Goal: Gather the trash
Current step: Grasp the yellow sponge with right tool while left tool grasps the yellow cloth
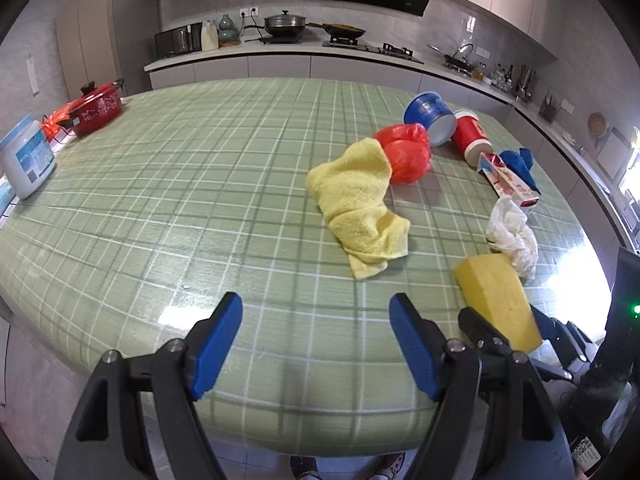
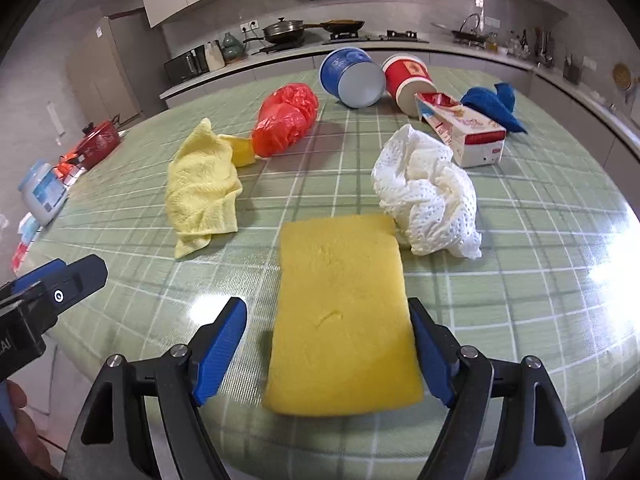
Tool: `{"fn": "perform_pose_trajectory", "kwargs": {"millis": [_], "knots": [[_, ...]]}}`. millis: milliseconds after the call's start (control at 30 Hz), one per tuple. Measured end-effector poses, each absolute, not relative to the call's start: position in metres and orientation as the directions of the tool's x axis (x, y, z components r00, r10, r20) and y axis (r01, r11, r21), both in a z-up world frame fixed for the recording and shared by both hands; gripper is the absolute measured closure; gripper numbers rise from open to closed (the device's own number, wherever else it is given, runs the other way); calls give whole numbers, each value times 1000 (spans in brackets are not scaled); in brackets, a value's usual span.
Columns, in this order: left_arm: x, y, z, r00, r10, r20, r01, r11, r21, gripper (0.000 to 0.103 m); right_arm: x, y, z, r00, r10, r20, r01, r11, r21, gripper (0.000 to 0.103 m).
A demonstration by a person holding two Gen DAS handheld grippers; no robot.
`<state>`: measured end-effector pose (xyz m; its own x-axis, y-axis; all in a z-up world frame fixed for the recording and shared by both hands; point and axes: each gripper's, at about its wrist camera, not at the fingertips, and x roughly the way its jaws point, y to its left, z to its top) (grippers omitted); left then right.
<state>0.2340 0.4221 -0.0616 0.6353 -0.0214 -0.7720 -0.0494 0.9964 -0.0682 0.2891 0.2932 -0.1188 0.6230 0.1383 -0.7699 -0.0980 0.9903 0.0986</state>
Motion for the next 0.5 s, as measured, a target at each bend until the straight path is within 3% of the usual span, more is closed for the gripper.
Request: {"fn": "perform_pose_trajectory", "kwargs": {"millis": [33, 67, 267, 500], "knots": [[236, 422, -63, 632, -26, -774, -44, 997, -69, 26, 290, 295, -119, 625, 125, -770, -95, 992, 84, 38], [238, 422, -64, 631, -31, -775, -37, 997, -70, 26, 290, 296, -119, 629, 117, -769, -97, 993, 72, 43], [251, 413, -70, 615, -42, -787, -15, 998, -65, 26, 294, 297, -118, 631, 111, -768, -106, 993, 56, 53], [271, 404, -70, 611, -24, -791, -38, 998, -59, 26, 306, 289, -95, 664, 163, -730, -130, 986, 102, 54]]}}
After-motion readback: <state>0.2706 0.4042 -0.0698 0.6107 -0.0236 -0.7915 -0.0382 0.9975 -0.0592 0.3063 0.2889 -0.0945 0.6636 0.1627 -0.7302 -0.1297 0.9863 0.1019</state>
